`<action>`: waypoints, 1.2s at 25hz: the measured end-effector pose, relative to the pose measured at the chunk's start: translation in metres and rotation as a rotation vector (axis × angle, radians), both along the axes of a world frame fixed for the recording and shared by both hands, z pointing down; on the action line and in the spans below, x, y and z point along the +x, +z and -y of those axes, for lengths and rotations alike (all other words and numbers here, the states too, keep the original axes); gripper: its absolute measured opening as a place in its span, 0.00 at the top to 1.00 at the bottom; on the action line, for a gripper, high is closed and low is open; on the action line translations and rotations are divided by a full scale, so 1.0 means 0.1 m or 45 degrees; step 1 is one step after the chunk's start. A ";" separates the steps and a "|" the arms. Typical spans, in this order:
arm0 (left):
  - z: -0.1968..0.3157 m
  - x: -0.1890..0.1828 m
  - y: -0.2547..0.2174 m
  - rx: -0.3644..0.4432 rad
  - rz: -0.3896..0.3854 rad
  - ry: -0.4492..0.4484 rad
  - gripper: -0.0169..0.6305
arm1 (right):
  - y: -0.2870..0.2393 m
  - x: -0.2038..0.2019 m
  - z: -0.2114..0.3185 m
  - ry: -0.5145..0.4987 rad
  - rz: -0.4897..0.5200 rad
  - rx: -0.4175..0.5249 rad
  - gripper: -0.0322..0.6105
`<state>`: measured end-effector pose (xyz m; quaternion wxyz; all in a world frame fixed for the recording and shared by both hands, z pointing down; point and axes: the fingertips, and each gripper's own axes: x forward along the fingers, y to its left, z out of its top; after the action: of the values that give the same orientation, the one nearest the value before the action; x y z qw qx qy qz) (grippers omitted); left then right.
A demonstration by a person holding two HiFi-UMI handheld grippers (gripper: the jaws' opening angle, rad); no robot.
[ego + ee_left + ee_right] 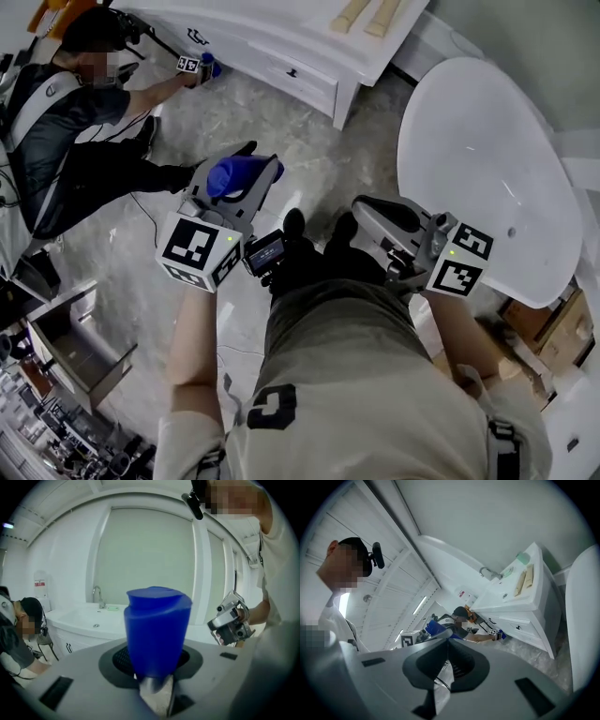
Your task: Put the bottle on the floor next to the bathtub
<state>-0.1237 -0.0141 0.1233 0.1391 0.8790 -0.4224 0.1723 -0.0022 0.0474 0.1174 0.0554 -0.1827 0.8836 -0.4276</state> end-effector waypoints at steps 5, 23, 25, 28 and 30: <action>0.21 -0.09 0.27 -0.039 0.016 0.030 0.69 | 0.13 -0.11 0.18 0.018 -0.031 -0.026 0.91; 1.09 -1.30 1.33 -0.187 0.095 0.306 0.69 | 0.47 -1.21 0.62 0.262 -0.184 -0.176 0.91; 1.10 -1.25 1.40 -0.213 0.075 0.325 0.69 | 0.51 -1.20 0.65 0.297 -0.182 -0.185 0.91; 1.17 -1.05 1.46 -0.205 0.090 0.360 0.69 | 0.56 -1.16 0.80 0.323 -0.181 -0.167 0.91; 1.19 -0.90 1.37 -0.200 0.053 0.360 0.69 | 0.53 -1.13 0.86 0.325 -0.175 -0.136 0.91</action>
<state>-0.2140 -0.1334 0.2607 0.1731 0.9123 -0.2825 0.2408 -0.1153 -0.0386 0.1703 0.0387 -0.3250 0.8309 -0.4501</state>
